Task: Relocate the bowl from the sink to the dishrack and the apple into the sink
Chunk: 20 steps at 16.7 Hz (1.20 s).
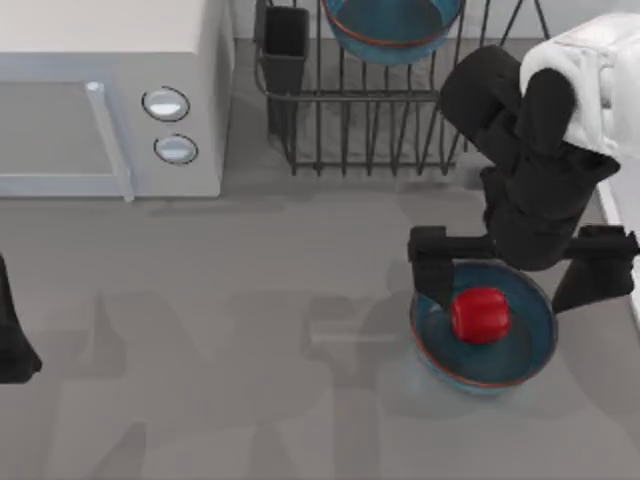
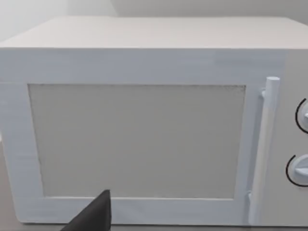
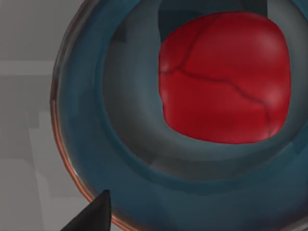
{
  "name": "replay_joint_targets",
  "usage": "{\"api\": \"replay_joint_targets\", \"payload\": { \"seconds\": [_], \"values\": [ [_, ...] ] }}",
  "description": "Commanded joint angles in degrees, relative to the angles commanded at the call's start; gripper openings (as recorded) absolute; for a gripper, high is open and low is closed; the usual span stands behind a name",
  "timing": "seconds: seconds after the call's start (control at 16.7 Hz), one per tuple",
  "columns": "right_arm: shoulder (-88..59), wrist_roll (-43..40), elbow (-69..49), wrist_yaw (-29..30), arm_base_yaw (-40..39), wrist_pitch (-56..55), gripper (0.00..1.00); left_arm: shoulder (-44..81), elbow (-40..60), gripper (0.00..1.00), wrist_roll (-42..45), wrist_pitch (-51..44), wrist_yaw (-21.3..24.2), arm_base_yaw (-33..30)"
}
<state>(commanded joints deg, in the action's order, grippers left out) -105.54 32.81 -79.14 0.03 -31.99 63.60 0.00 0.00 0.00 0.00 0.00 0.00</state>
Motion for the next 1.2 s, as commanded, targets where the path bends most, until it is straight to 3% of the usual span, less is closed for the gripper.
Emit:
{"api": "replay_joint_targets", "payload": {
  "seconds": [0.36,0.78,1.14,1.2],
  "values": [
    [-0.19,-0.11,0.90,-0.01,0.25,-1.07,1.00,0.00,0.00,1.00,0.00,0.00,0.00,0.00],
    [-6.14,0.06,10.28,0.03,-0.11,-17.04,1.00,0.00,0.00,1.00,0.00,0.00,0.00,0.00],
    [-7.36,0.24,11.82,0.04,-0.13,-19.19,1.00,0.00,0.00,1.00,0.00,0.00,0.00,0.00],
    [-7.36,0.24,11.82,0.04,-0.13,-19.19,0.92,0.00,0.00,1.00,0.00,0.00,0.00,0.00]
  ]
}}
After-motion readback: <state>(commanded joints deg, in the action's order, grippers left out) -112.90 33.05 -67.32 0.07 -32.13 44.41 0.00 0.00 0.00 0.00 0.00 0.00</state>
